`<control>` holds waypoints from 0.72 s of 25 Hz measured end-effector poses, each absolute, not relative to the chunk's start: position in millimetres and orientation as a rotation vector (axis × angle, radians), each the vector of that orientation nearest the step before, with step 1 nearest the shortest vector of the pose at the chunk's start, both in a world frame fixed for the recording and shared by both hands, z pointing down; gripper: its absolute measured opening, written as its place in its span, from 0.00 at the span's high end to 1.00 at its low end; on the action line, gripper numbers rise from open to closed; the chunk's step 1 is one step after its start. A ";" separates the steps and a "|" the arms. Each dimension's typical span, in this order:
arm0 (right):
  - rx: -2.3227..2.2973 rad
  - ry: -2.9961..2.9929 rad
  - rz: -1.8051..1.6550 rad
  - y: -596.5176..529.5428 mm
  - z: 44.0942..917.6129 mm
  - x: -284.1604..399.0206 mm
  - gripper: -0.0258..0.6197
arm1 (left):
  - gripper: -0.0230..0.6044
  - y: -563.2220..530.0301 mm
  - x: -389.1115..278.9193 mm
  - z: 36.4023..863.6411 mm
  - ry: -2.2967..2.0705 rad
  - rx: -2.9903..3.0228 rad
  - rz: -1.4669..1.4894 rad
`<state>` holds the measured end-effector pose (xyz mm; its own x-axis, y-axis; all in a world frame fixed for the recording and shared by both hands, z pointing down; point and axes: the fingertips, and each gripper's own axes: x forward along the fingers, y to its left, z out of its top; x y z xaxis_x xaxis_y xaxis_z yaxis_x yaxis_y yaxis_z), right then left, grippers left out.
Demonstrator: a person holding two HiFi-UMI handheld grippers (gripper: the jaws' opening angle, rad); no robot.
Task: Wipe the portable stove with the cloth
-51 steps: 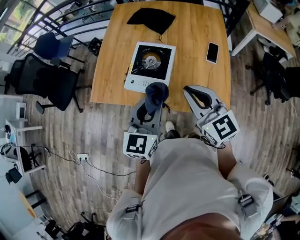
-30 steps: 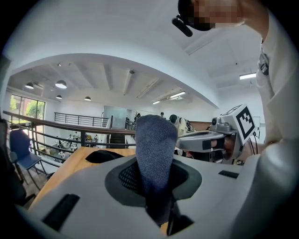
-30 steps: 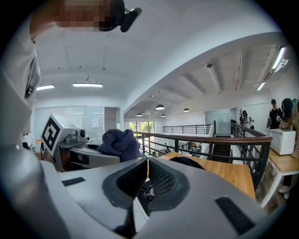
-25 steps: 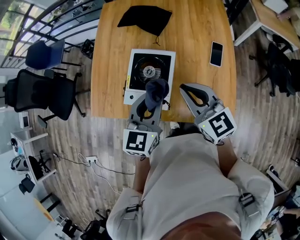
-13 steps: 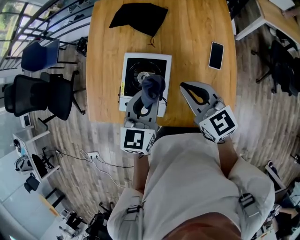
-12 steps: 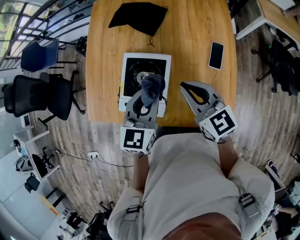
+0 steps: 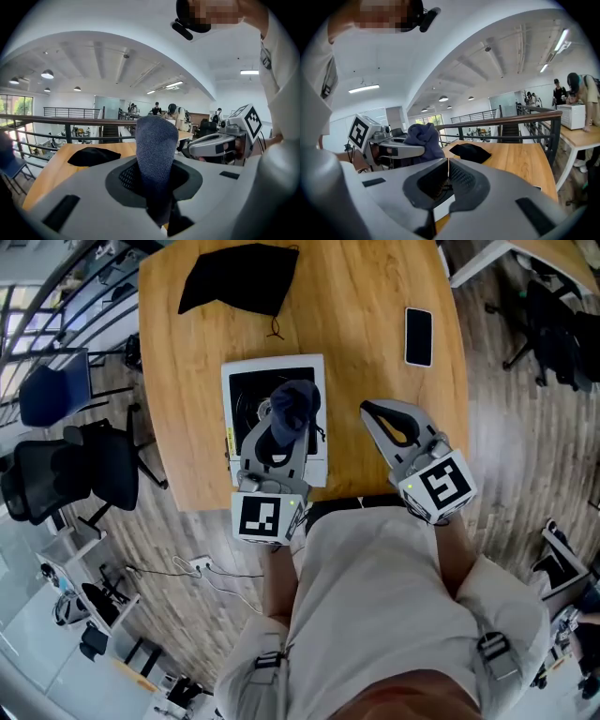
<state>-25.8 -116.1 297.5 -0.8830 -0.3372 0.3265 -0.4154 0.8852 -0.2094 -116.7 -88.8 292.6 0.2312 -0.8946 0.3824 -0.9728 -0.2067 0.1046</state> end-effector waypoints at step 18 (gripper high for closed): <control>0.776 -2.635 0.569 -134.2 356.1 -54.2 0.93 | 0.81 -144.5 -140.1 360.4 -1.403 2.333 0.469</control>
<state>-54.2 -134.2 356.1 -0.7953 -0.4383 0.4187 -0.5720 0.7714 -0.2790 -140.1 -144.5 360.4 0.4471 -0.7645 0.4644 -0.8901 -0.4314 0.1467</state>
